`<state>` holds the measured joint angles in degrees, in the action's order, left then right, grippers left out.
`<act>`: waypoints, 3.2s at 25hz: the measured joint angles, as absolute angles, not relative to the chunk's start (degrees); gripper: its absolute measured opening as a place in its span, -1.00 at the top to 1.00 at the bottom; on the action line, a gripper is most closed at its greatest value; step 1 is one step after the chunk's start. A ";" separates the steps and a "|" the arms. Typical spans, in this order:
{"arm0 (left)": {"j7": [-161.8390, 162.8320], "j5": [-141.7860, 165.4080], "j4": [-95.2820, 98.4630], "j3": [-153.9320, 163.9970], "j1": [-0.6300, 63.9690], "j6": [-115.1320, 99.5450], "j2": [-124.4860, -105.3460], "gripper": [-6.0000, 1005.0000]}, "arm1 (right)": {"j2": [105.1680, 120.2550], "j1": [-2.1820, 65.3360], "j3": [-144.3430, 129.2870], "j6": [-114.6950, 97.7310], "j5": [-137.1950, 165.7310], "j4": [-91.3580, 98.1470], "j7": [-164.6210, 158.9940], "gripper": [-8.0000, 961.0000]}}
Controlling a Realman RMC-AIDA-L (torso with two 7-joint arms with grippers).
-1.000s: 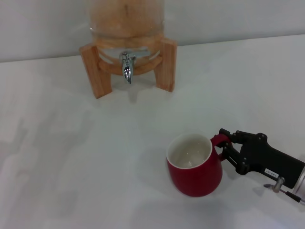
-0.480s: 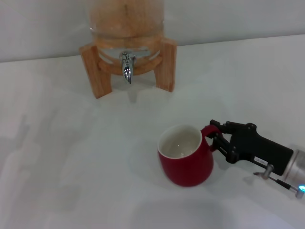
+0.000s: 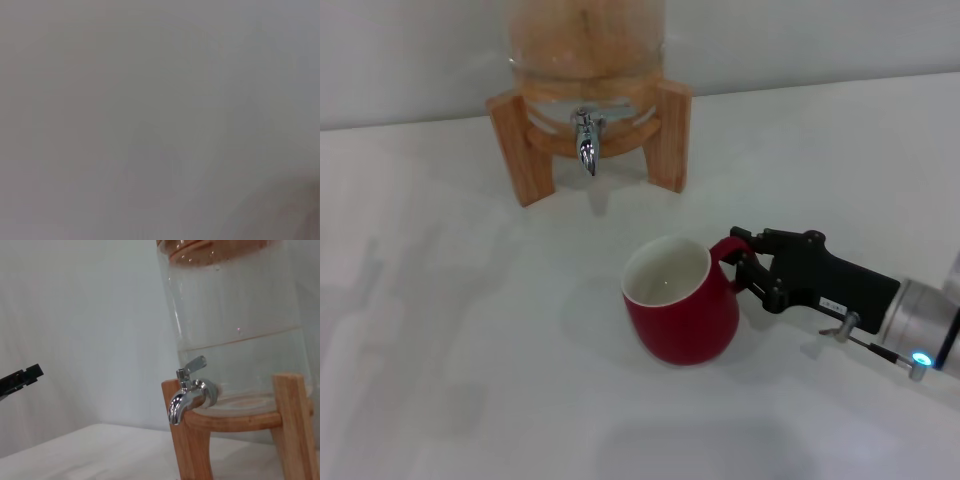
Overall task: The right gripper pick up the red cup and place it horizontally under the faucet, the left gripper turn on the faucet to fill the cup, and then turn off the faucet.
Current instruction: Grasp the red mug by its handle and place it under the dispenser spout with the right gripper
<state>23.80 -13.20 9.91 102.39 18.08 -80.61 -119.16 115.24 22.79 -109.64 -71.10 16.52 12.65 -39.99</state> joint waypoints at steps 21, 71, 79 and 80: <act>26.02 -10.20 9.76 102.48 18.11 -80.57 -119.21 -0.69 | 115.76 26.03 -109.65 -61.50 16.06 17.42 -40.82 0.61; 26.72 -7.39 9.87 102.65 19.19 -80.68 -119.44 -0.69 | 116.19 32.68 -112.22 -47.82 9.29 20.89 -43.15 0.61; 26.72 -6.92 9.88 102.65 19.43 -80.68 -119.45 -0.69 | 116.19 32.22 -115.05 -48.08 7.53 20.92 -43.15 0.61; 26.72 -6.83 9.86 102.65 19.43 -80.68 -119.46 -0.69 | 116.19 32.26 -115.62 -48.07 6.99 20.95 -43.11 0.61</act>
<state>26.72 -6.83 9.86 102.65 19.43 -80.68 -119.46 116.19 32.26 -115.62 -48.07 6.99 20.95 -43.11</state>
